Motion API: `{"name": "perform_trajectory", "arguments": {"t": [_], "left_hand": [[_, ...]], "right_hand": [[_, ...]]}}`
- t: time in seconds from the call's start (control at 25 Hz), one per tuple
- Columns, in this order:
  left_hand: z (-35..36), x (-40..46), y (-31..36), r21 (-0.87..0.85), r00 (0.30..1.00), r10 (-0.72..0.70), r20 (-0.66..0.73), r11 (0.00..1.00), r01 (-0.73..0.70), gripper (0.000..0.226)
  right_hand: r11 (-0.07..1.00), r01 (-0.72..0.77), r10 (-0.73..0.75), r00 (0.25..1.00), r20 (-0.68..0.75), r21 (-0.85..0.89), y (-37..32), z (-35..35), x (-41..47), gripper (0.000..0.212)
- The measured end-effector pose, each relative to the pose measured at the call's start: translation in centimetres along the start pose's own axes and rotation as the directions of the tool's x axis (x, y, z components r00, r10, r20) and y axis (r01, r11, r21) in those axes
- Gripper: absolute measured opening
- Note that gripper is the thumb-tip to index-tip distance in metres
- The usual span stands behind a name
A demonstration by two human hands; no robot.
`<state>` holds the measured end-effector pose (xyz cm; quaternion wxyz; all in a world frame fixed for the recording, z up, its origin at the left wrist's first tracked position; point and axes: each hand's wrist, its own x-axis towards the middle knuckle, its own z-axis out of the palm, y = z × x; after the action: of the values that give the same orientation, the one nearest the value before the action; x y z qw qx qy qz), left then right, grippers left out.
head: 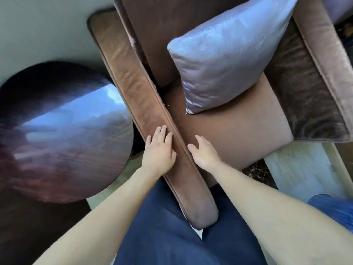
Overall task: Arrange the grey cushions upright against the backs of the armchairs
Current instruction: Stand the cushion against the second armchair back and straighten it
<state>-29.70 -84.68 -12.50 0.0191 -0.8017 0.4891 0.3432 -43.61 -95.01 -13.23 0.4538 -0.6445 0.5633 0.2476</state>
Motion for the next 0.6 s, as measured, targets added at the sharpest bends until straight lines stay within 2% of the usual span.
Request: {"name": "perform_trajectory", "arguments": {"t": [0.16, 0.32, 0.52, 0.6], "left_hand": [[1.7, -2.1, 0.3, -0.024, 1.0, -0.021, -0.018, 1.0, 0.021, 0.064], [5.1, -5.9, 1.0, -0.106, 0.997, -0.078, 0.018, 0.991, 0.079, 0.058], [11.2, -14.5, 3.0, -0.218, 0.977, -0.192, 0.092, 0.954, 0.207, 0.05], [13.6, -18.7, 2.3, -0.256, 0.952, -0.248, 0.182, 0.923, 0.289, 0.05]], "right_hand": [[0.975, 0.119, -0.121, 0.993, 0.004, -0.188, 0.3, 3.8, -3.2, 0.067], [0.868, 0.247, -0.233, 0.969, 0.087, -0.431, 1.6, 6.5, -5.6, 0.067], [0.76, 0.356, -0.292, 0.934, 0.204, -0.544, 6.9, 10.5, -11.5, 0.061], [0.731, 0.384, -0.281, 0.923, 0.264, -0.563, 9.5, 12.4, -13.5, 0.062]]}}
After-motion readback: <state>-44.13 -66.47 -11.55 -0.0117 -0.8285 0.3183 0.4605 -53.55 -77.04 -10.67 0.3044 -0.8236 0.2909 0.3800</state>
